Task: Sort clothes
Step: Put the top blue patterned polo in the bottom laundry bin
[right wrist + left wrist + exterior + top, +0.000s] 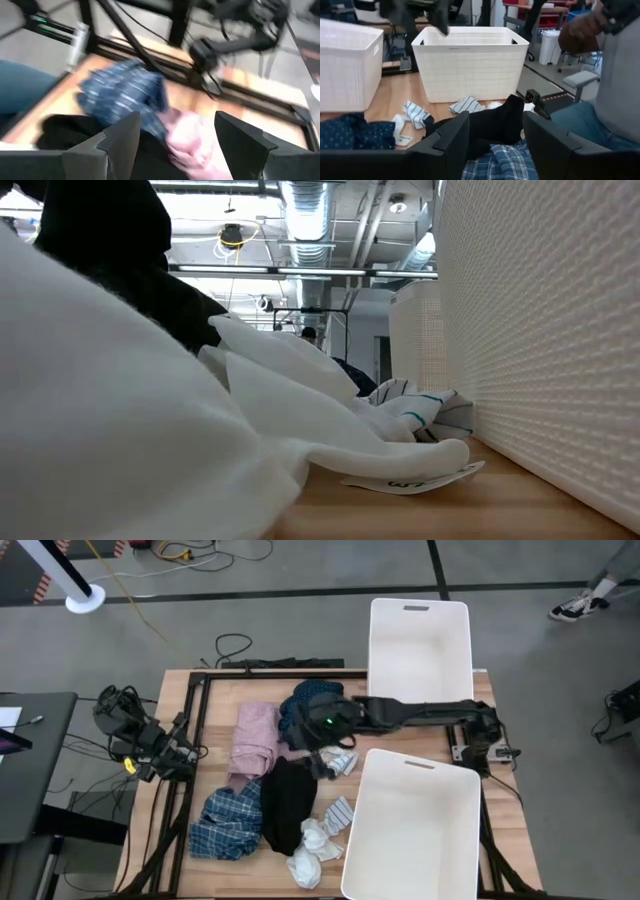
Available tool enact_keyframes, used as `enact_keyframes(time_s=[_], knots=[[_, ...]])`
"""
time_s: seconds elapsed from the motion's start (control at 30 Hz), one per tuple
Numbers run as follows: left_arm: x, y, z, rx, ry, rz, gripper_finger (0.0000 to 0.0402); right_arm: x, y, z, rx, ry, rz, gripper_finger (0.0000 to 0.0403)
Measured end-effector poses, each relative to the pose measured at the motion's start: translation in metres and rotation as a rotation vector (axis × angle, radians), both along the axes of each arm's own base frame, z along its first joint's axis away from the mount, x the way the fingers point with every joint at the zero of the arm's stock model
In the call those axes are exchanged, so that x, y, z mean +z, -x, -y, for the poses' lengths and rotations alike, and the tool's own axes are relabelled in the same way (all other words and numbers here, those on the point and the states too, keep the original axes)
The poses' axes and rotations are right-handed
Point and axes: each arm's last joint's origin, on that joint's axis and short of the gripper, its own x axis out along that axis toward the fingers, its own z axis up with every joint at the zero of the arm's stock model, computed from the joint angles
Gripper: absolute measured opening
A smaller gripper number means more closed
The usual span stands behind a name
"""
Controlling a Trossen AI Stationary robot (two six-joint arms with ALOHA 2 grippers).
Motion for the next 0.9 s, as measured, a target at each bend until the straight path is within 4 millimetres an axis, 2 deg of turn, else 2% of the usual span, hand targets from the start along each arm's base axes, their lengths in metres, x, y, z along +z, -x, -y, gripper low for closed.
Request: enact_keyframes(time_s=[0.27,0.5,0.67,0.9], knots=[[0.000,0.000,-0.001,0.040,0.123,-0.042,0.0180,-0.027,-0.025,0.059,-0.163,-0.050,-0.116,0.0276],[0.000,0.000,-0.001,0.071,0.174,-0.057,0.0180,-0.062,-0.041,0.095,-0.253,-0.093,-0.227,0.0276],[-0.001,0.000,-0.002,0.089,0.160,-0.059,0.0180,-0.083,-0.056,0.098,-0.242,-0.090,-0.249,0.0276],[-0.002,0.000,-0.002,0.091,0.118,-0.053,0.0180,-0.109,-0.077,0.087,-0.139,0.083,-0.288,0.0276]])
